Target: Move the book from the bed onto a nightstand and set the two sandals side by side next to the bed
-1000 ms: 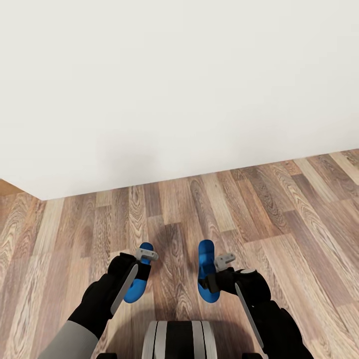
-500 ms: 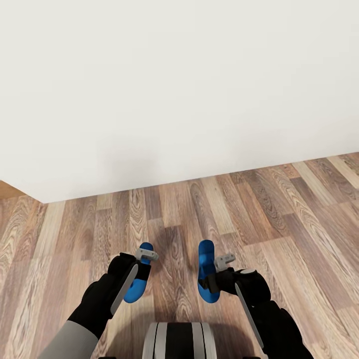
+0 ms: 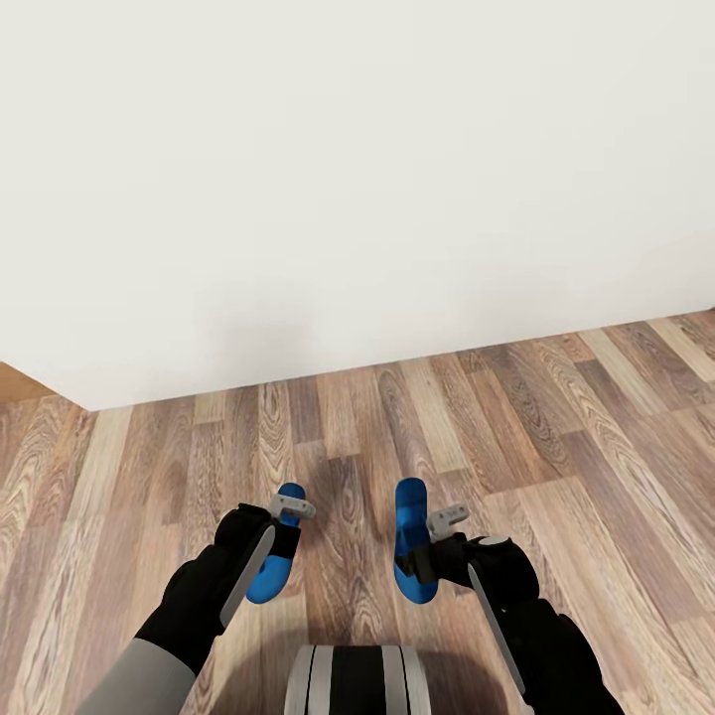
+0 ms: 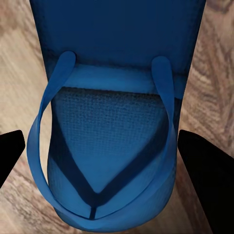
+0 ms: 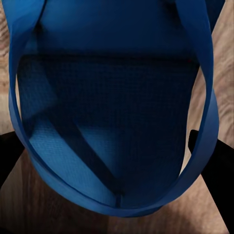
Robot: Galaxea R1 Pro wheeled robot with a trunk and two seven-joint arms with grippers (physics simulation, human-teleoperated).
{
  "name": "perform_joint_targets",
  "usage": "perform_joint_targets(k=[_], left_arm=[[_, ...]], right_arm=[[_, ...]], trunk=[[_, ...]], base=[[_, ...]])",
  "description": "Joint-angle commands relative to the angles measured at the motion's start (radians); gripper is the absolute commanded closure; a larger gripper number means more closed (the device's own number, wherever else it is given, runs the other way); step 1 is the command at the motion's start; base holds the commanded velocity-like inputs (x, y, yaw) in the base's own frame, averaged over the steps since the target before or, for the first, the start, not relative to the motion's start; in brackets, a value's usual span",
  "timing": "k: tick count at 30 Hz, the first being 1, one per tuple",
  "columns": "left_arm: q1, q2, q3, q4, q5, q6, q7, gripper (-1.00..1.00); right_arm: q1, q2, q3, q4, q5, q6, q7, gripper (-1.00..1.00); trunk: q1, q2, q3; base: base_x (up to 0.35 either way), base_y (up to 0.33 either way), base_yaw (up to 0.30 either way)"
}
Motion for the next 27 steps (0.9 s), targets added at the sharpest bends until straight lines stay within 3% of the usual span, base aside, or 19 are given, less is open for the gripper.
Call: perform_joint_targets(k=[1,27], left_arm=[[0.000,0.000,-0.001,-0.001,0.010,0.003,0.010,1.00],[0.000,0.001,-0.001,-0.001,0.010,0.003,0.010,1.00]], right_arm=[[0.000,0.000,0.000,-0.001,0.011,0.004,0.008,1.00],[0.000,0.000,0.000,0.000,0.011,0.004,0.008,1.00]], trunk=[[0.000,0.000,0.001],[0.000,0.000,0.043]], base=[[0.000,0.000,0.000],[0.000,0.000,0.000]])
